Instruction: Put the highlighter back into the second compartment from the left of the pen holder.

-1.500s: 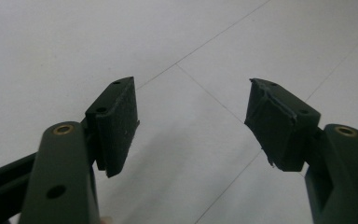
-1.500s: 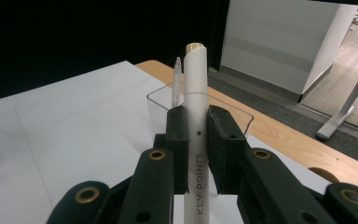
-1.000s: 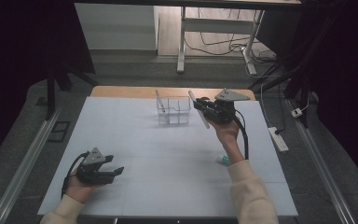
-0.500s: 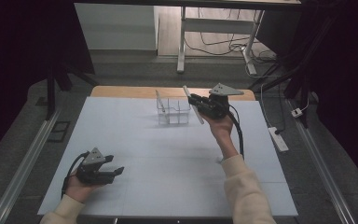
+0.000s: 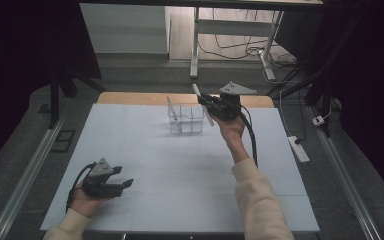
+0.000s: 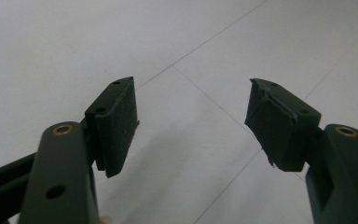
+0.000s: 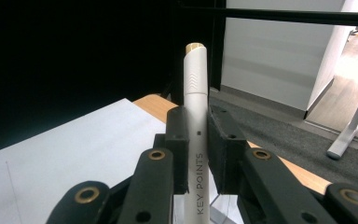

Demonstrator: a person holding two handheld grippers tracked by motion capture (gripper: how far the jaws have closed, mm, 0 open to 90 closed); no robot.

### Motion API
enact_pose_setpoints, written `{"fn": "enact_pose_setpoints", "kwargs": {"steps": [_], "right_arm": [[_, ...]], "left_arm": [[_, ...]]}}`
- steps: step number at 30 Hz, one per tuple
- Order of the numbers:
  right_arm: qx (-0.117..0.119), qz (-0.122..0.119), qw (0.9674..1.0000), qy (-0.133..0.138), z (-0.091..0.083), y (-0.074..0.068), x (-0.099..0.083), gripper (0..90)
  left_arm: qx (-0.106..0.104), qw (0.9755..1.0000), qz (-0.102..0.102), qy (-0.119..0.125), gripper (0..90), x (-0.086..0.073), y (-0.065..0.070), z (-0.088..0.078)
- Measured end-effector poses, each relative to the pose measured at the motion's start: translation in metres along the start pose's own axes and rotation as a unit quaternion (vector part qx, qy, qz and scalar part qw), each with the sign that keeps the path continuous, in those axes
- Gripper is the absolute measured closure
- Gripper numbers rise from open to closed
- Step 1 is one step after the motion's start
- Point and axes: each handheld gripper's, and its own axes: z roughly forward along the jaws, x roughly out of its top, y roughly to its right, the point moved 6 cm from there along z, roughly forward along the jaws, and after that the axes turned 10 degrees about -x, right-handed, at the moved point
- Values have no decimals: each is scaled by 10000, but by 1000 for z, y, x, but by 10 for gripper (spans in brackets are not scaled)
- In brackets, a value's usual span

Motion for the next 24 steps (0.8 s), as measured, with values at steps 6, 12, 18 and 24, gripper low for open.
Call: {"fn": "enact_pose_setpoints", "kwargs": {"steps": [6,12,18,24], "right_arm": [[-17,50,10000,27,8,0,3,786],[11,160,9998,76,17,1,6,786],[25,182,9998,111,25,-1,9,786],[50,231,9997,101,34,-3,8,786]], "left_arm": [[-12,10000,-13,22,336,0,0,0],[-23,10000,-19,26,337,0,0,0],[-40,10000,-26,32,337,0,0,0],[-44,10000,-23,24,337,0,0,0]]}}
